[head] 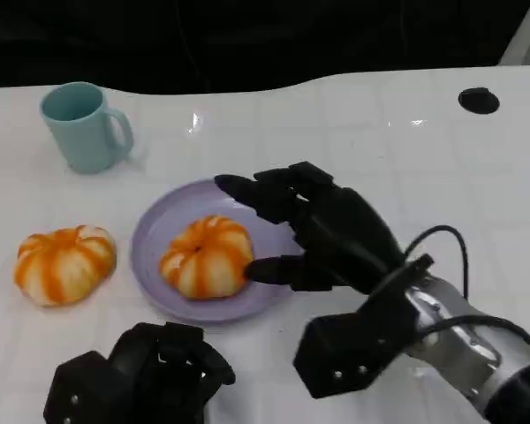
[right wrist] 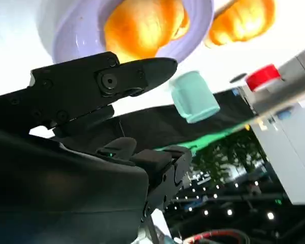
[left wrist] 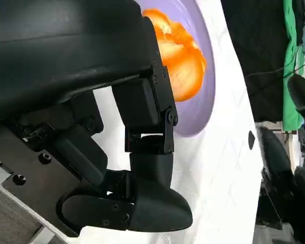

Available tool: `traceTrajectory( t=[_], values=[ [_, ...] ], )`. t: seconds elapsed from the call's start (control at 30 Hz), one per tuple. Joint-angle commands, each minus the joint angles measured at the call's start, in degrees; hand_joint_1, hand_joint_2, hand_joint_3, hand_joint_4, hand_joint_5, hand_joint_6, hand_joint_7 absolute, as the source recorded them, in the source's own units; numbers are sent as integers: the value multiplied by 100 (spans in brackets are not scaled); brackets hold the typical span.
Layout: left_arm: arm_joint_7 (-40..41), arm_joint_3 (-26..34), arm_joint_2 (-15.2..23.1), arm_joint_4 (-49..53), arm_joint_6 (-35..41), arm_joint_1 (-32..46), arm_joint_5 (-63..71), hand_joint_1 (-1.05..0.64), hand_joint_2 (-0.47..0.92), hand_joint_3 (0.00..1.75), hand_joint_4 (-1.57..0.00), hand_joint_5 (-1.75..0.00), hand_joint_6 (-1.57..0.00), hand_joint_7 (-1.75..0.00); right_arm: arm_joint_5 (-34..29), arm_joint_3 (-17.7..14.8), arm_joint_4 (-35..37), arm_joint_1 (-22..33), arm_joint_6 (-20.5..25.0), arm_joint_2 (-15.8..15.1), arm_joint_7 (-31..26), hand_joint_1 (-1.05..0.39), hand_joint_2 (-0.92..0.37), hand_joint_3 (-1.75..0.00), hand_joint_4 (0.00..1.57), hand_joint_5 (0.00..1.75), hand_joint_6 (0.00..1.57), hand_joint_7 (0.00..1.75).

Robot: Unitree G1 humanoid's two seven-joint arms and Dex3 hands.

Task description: Grasp the bread from the table and place it into the plate.

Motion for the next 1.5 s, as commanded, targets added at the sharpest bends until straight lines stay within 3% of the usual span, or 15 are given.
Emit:
traceTrajectory(
  t=[0.03, 0.1, 0.13, 0.2, 0.23, 0.27, 0.33, 0.37, 0.47, 0.6, 0.67, 0.77, 1.0, 1.5],
  values=[
    [32, 54, 71, 18, -10, -9, -33, -105, 54, 68, -157, -116, -145, -66, 266, -266, -299, 388, -375, -197, -19, -46, -92, -12, 29, 70, 53, 14],
    [34, 56, 68, 25, -9, -12, -35, -105, 54, 68, -157, -116, -145, -66, 378, -380, -428, 568, -506, -237, -11, -44, -92, -11, 35, 78, 59, 18],
    [33, 56, 66, 29, -12, -12, -36, -105, 54, 67, -157, -116, -145, -66, 466, -441, -496, 666, -572, -256, 9, -41, -92, -12, 38, 91, 63, 23],
    [33, 54, 60, 33, -32, -7, -35, -105, 54, 66, -157, -116, -145, -66, 663, -565, -632, 847, -661, -277, 119, -40, -92, -12, 40, 96, 64, 26],
    [32, 54, 54, 28, -42, -1, -40, -105, 54, 66, -157, -116, -145, -66, 818, -634, -714, 956, -692, -287, 211, -36, -90, -17, 44, 103, 66, 37],
    [30, 53, 50, 27, -55, 2, -43, -105, 54, 66, -157, -116, -145, -66, 971, -700, -800, 1061, -704, -293, 320, -33, -81, -38, 50, 114, 61, 61],
    [24, 54, 46, 31, -73, 1, -48, -105, 54, 66, -157, -116, -146, -65, 1161, -800, -918, 1204, -718, -296, 491, -30, -62, -75, 57, 123, 59, 83],
    [26, 52, 47, 32, -75, -1, -43, -105, 54, 66, -157, -116, -146, -65, 1246, -850, -938, 1274, -780, -299, 544, -29, -58, -84, 59, 127, 60, 88],
    [36, 49, 37, 20, -36, -4, -44, -105, 54, 65, -157, -116, -146, -65, 1505, -992, -925, 1457, -1019, -315, 698, -24, -54, -98, 65, 138, 67, 101],
    [51, 46, 19, 11, -17, -10, -42, -105, 54, 65, -157, -115, -147, -65, 1942, -1189, -916, 1705, -1262, -292, 967, -15, -46, -118, 72, 150, 79, 105],
    [53, 46, 14, -1, -7, -10, -42, -105, 54, 65, -157, -115, -147, -65, 2165, -1277, -995, 1880, -1293, -319, 1153, -14, -45, -126, 74, 165, 81, 115],
    [47, 43, 16, 2, -14, -22, -35, -105, 55, 65, -157, -114, -147, -65, 2378, -1407, -1096, 2103, -1333, -381, 1411, -13, -45, -131, 78, 173, 80, 126],
    [38, 29, 35, -27, -17, -17, -17, -105, 55, 65, -157, -113, -146, -65, 2662, -1709, -1402, 2647, -1287, -535, 1827, -17, -42, -129, 82, 175, 77, 138],
    [37, 40, 57, -60, -21, 0, -18, -105, 55, 67, -157, -112, -145, -66, 2501, -2067, -1429, 3318, -1540, -603, 1835, -22, -44, -127, 78, 175, 74, 139]
  ],
)
